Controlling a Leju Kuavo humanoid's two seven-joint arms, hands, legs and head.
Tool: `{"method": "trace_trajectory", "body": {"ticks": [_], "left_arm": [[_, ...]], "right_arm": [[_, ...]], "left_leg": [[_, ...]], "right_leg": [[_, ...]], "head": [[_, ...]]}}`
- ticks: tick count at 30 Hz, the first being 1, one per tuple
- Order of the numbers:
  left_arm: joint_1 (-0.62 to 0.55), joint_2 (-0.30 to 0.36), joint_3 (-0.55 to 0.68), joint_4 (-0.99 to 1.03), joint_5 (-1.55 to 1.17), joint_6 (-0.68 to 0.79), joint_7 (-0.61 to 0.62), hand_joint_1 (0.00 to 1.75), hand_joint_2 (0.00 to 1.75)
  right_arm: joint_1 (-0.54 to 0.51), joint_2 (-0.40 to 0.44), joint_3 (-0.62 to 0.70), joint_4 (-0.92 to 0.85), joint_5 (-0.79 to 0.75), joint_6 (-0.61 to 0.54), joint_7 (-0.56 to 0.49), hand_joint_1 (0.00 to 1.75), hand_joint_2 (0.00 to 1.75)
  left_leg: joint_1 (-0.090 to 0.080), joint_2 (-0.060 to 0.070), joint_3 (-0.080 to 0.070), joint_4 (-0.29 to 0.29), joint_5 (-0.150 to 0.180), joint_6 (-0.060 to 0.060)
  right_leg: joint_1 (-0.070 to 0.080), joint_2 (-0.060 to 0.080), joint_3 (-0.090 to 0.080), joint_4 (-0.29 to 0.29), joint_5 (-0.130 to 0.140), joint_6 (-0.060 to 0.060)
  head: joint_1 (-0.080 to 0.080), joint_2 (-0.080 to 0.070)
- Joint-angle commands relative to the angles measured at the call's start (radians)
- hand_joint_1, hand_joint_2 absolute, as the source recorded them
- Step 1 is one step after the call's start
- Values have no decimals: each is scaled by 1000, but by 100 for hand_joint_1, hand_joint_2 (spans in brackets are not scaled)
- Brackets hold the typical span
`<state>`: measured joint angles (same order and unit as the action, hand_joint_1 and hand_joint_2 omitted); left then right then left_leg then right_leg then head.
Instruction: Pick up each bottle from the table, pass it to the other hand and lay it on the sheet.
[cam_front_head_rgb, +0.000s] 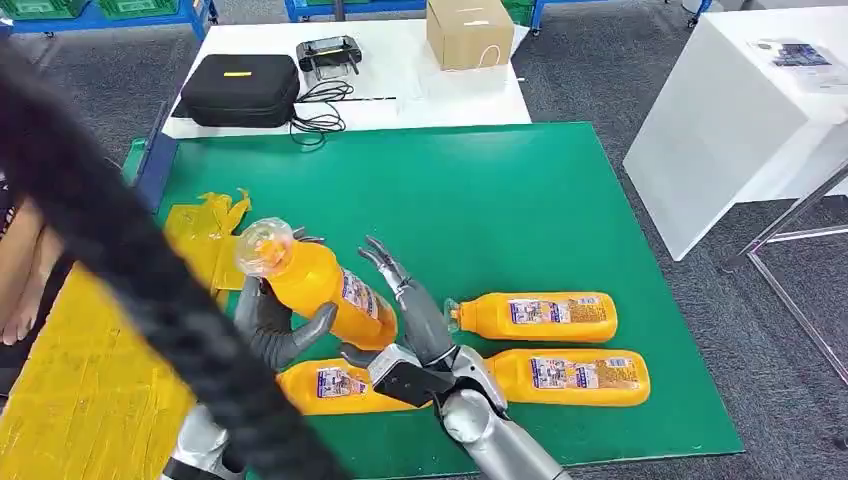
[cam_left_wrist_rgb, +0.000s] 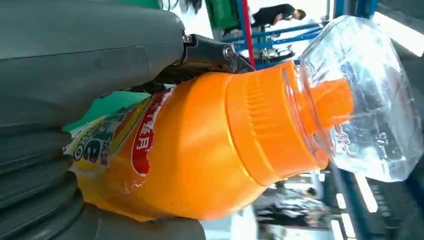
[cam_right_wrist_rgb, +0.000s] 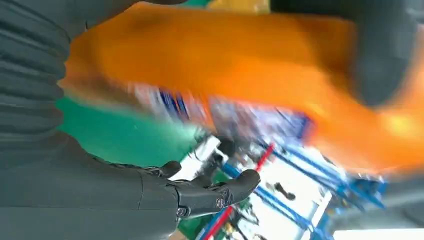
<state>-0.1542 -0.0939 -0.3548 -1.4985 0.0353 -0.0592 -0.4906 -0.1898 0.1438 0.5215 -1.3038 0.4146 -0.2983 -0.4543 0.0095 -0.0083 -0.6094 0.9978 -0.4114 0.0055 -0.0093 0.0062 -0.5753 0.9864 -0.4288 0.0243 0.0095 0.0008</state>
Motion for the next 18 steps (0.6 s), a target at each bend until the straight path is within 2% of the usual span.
{"method": "trace_trajectory", "body": {"ticks": [1, 2, 7, 9, 11, 14, 16, 18], "left_arm": [[-94, 173, 131, -25, -657, 294, 121, 175, 175], [-110, 193, 137, 0, -799, 345, 166, 175, 175], [-120, 184, 154, 27, -803, 345, 152, 175, 175], [-141, 218, 151, 74, -1040, 424, 259, 175, 175], [-168, 241, 153, 139, -1182, 449, 309, 175, 175], [-242, 286, 131, 303, -1569, 515, 477, 175, 175], [-297, 297, 107, 434, -1603, 482, 474, 175, 175], [-346, 336, -8, 547, -1606, 466, 541, 175, 175]], "right_arm": [[151, -82, -101, -333, 90, -37, 37, 0, 175], [165, -92, -104, -359, 108, -36, 40, 0, 175], [171, -90, -111, -369, 116, -31, 46, 0, 175], [170, -101, -109, -378, 146, -29, 55, 0, 175], [171, -108, -108, -393, 153, -14, 60, 0, 175], [151, -106, -97, -369, 148, 42, 81, 0, 175], [133, -110, -75, -331, 158, 70, 90, 0, 175], [119, -123, -44, -303, 182, 99, 102, 0, 175]], "left_leg": [[1, -1, 1, 1, -2, 0], [1, -2, 1, 0, -1, 0], [2, -1, 2, 1, -1, 0], [1, -1, 1, 0, -1, 0], [1, -1, 2, 0, -1, 0], [1, -1, 3, -1, 0, 0], [1, -2, 4, -1, 0, -1], [1, -2, 4, -2, 0, 0]], "right_leg": [[1, -3, 2, 1, -2, -1], [1, -3, 2, 0, -2, -1], [2, -2, 3, 0, -2, -1], [1, -2, 2, 0, -1, 0], [2, -2, 3, 0, -1, 0], [2, -3, 3, -1, -1, -1], [2, -3, 4, -1, -1, -1], [1, -3, 4, -1, -1, -1]], "head": [[0, 0], [0, 0], [0, 0], [0, 0], [0, 0], [0, 0], [0, 0], [0, 0]]}}
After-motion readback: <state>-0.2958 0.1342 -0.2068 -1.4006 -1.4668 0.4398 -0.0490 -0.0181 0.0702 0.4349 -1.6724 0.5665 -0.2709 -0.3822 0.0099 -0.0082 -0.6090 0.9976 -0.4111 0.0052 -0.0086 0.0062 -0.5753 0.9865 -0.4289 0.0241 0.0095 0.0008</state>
